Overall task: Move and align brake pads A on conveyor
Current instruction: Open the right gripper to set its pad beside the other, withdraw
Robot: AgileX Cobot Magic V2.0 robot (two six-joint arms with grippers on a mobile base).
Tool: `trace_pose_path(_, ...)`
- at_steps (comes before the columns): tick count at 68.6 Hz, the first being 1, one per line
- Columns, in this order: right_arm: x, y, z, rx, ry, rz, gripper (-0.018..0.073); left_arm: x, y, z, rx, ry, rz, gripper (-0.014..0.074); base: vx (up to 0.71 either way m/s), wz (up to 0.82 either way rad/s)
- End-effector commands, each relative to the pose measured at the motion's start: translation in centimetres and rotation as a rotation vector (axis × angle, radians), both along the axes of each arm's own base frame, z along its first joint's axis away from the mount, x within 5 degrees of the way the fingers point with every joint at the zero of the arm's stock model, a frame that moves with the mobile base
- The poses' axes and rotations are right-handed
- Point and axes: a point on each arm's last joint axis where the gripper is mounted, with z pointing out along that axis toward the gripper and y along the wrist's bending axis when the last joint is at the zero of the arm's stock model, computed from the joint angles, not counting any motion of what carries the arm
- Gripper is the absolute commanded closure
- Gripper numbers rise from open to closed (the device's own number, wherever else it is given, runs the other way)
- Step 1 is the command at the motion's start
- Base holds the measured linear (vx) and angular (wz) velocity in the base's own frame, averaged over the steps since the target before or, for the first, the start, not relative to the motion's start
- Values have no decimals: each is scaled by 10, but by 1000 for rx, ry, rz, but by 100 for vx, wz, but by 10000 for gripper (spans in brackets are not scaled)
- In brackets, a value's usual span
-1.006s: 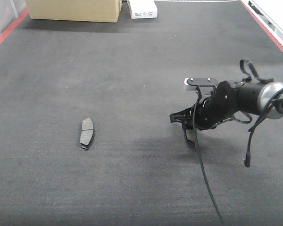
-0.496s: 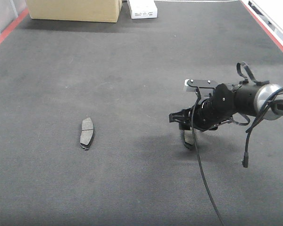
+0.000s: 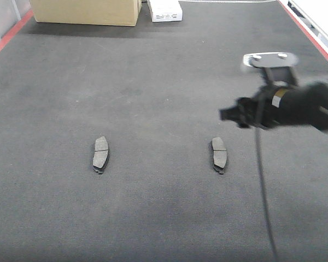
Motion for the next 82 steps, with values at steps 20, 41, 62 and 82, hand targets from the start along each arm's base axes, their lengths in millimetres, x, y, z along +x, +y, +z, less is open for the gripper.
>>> trace_pose_path(20,-102,-30,33,-4,-244,27,574,0,-1,12,-21,-72,-15,603,0,0)
trace_pose_path(41,-192,-53,38,48,-467,24,568,0,-1,12,-21,-72,-15,603,0,0)
trace_pose_path(62,-241,-66,27,70,-651,24,568,0,-1,12,-21,-72,-15,603,0,0)
trace_pose_path(82,-244,-67,27,69,-674,25,568,0,-1,12,-21,-72,-15,603,0,0)
